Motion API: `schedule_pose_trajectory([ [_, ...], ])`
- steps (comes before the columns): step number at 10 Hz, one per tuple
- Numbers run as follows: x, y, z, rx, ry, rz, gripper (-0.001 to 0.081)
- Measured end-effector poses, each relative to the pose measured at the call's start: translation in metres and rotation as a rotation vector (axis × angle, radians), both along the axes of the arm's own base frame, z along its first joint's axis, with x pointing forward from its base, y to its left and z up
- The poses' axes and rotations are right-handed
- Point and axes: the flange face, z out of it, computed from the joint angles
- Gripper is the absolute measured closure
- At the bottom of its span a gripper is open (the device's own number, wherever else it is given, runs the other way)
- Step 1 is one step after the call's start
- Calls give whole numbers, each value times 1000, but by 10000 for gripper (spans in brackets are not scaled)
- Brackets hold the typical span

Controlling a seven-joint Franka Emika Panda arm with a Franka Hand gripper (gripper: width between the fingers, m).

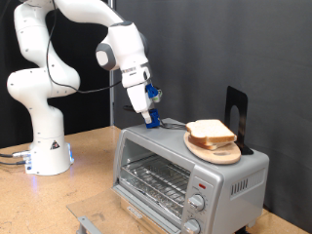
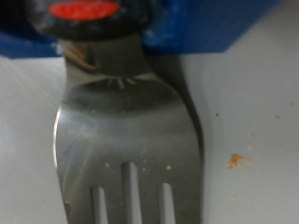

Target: Make a piece of toast with the oven

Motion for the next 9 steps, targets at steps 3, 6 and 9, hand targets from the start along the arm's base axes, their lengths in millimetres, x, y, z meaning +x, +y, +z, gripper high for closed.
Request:
schedule_pose_trajectory([
  [3,1,3,-5,-1,4,2,-2],
  [6,2,6,-8,7,15,3,-2],
  [9,1,10,-9,7,16,10,201],
])
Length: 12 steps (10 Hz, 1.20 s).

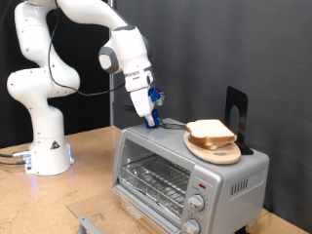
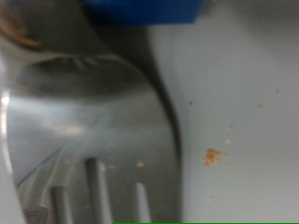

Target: Make a piece of toast with the oven

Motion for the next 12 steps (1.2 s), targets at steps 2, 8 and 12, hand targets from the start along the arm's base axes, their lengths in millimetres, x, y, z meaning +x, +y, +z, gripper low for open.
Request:
schedule_pose_trajectory([
  [2,-1,1,0,-1,0,3,326],
  [8,-2,6,0,-4,5,-5,322],
  [12,-2,7,-1,-7,10,-13,237],
])
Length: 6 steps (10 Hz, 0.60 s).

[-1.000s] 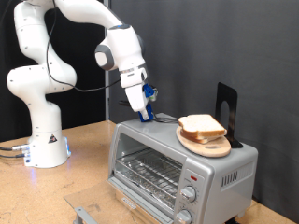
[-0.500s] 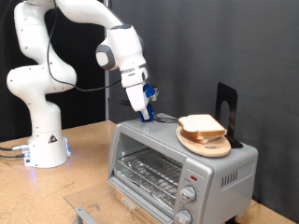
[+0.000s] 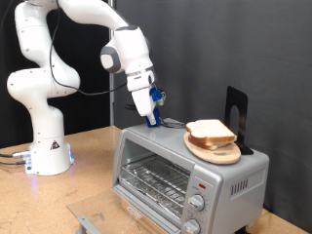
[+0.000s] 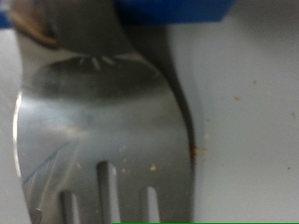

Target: Make a piece of toast with the oven

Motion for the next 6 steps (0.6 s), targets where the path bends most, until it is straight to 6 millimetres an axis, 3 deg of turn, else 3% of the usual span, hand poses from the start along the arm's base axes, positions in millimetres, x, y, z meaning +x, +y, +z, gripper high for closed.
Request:
schedule_pose_trajectory([
  [1,0,-1,0,-2,0,-3,237],
  [2,1,-1,0,-3,0,-5,98],
  [3,1,-1,0,-2,0,-6,26],
  [6,2,0,3,18,7,-13,3],
])
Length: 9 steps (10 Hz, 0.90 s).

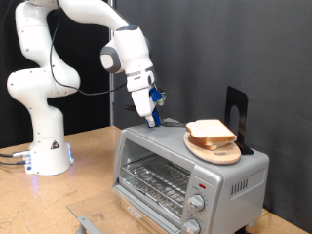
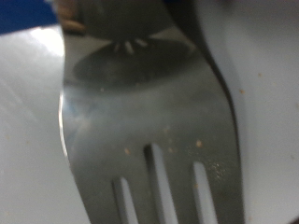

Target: Make a piece of toast with the oven

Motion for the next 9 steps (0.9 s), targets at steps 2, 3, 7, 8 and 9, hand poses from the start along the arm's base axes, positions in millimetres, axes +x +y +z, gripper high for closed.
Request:
schedule_pose_trajectory([
  [2,2,3,8,35,11,13,-2],
  [3,3,4,12,47,27,30,-2],
  [7,-3,10,20,6,123,137,-2],
  [8,-3,10,22,-13,117,150,-2],
  [9,-4,10,24,-29,106,158,-2],
])
